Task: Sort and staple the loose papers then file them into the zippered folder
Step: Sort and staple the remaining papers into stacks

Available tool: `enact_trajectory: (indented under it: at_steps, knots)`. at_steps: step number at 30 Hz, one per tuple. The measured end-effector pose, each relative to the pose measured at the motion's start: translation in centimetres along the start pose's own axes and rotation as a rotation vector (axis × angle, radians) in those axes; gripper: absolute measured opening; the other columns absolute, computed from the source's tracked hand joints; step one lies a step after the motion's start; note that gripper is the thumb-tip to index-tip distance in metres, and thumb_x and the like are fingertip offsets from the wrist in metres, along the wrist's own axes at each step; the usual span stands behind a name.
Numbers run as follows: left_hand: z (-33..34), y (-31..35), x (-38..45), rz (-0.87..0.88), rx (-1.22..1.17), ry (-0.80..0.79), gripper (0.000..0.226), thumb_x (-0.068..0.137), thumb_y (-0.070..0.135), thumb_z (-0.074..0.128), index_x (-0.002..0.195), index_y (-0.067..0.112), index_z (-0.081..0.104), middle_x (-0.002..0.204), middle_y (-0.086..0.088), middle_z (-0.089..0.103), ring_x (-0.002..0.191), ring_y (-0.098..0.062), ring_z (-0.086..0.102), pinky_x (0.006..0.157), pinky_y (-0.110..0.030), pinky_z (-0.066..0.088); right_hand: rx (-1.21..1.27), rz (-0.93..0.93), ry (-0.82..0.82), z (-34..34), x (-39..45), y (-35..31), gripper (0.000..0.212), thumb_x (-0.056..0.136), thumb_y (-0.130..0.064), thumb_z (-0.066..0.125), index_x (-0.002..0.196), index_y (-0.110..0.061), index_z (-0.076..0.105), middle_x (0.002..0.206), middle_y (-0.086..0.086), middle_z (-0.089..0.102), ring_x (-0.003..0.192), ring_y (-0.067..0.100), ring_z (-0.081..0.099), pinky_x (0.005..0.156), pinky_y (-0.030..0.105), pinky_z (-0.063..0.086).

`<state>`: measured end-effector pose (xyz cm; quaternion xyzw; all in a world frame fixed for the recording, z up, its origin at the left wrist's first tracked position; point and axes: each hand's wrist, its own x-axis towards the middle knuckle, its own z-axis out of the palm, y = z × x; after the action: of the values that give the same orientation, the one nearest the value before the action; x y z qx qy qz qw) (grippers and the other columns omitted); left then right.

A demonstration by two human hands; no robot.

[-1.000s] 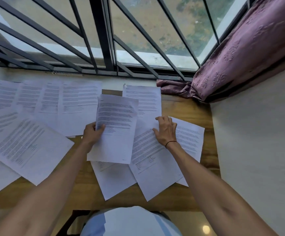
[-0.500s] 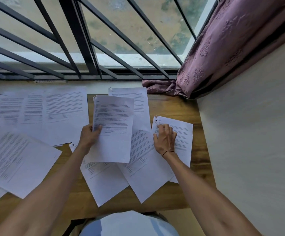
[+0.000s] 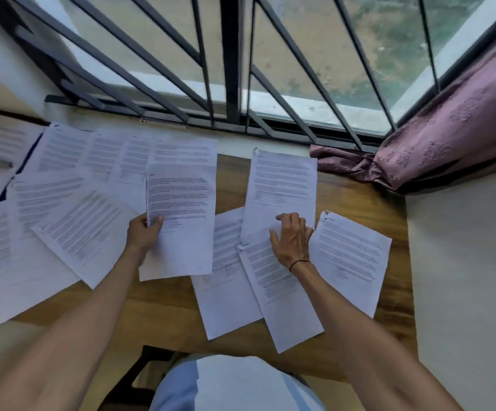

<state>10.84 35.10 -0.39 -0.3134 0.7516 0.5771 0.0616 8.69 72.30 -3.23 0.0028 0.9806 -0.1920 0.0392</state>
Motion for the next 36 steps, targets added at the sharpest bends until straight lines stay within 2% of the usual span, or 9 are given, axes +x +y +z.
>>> enact_trajectory:
  at_steps: [4,9,18,21,24,29,33,36]
  knots:
    - [-3.8,-0.9,-0.2,-0.024,-0.057,0.058,0.034,0.101,0.022,0.066,0.134,0.012,0.063,0.113,0.0,0.068,0.112,-0.021,0.063,0.103,-0.036,0.049,0.006,-0.081,-0.045,1.1,0.6,-2.9,0.037,0.091,-0.035,0.064,0.123,-0.017,0.059,0.121,0.006,0.055,0.11,0.029,0.05,0.086,0.046,0.036]
    - [-7.4,-2.6,0.5,-0.059,-0.036,0.104,0.032,0.1,0.028,0.067,0.13,0.017,0.066,0.12,-0.004,0.069,0.115,-0.025,0.064,0.103,-0.042,0.052,-0.001,-0.163,-0.087,2.3,1.1,-6.5,0.038,0.093,-0.035,0.065,0.125,-0.016,0.06,0.121,0.007,0.055,0.11,0.029,0.049,0.086,0.043,0.033]
    - [-9.7,-3.2,1.4,-0.08,-0.057,0.125,0.03,0.1,0.031,0.068,0.128,0.019,0.068,0.116,-0.003,0.07,0.113,-0.025,0.066,0.1,-0.042,0.054,-0.028,-0.243,-0.133,4.4,1.8,-11.8,0.035,0.09,-0.034,0.066,0.118,-0.013,0.06,0.115,0.01,0.056,0.108,0.033,0.05,0.085,0.044,0.034]
    - [-10.2,-2.9,1.9,-0.073,-0.054,0.128,0.025,0.1,0.031,0.068,0.122,0.021,0.069,0.114,-0.004,0.071,0.111,-0.025,0.067,0.099,-0.043,0.055,-0.047,-0.251,-0.144,5.0,2.1,-13.2,0.032,0.091,-0.034,0.065,0.114,-0.012,0.059,0.112,0.01,0.055,0.108,0.033,0.05,0.085,0.044,0.035]
    - [-10.9,-2.7,2.4,-0.063,-0.085,0.115,0.024,0.1,0.029,0.068,0.122,0.022,0.068,0.113,-0.004,0.071,0.109,-0.024,0.067,0.098,-0.041,0.055,-0.02,-0.249,-0.144,5.5,2.5,-14.3,0.037,0.09,-0.032,0.066,0.122,-0.014,0.06,0.117,0.009,0.057,0.111,0.032,0.05,0.086,0.045,0.035]
    - [-12.3,-2.6,3.6,-0.06,-0.11,0.117,0.024,0.1,0.027,0.067,0.124,0.022,0.067,0.104,0.007,0.07,0.106,-0.021,0.067,0.097,-0.038,0.055,0.01,-0.218,-0.154,6.5,3.6,-16.2,0.04,0.091,-0.034,0.066,0.127,-0.015,0.059,0.119,0.009,0.057,0.115,0.033,0.05,0.088,0.046,0.034]
    - [-13.2,-2.3,5.3,-0.069,-0.085,0.112,0.033,0.101,0.027,0.067,0.131,0.013,0.067,0.119,-0.005,0.071,0.111,-0.023,0.066,0.099,-0.04,0.054,0.061,-0.182,-0.147,7.1,5.5,-18.0,0.039,0.093,-0.032,0.065,0.127,-0.015,0.058,0.124,0.009,0.056,0.117,0.033,0.051,0.093,0.048,0.033]
    - [-14.1,-1.9,6.3,-0.051,-0.058,0.11,0.034,0.101,0.025,0.066,0.133,0.012,0.067,0.12,-0.005,0.07,0.111,-0.022,0.065,0.099,-0.039,0.054,0.062,-0.177,-0.133,7.3,7.0,-19.3,0.039,0.093,-0.032,0.065,0.127,-0.015,0.058,0.124,0.009,0.056,0.117,0.032,0.051,0.095,0.049,0.034]
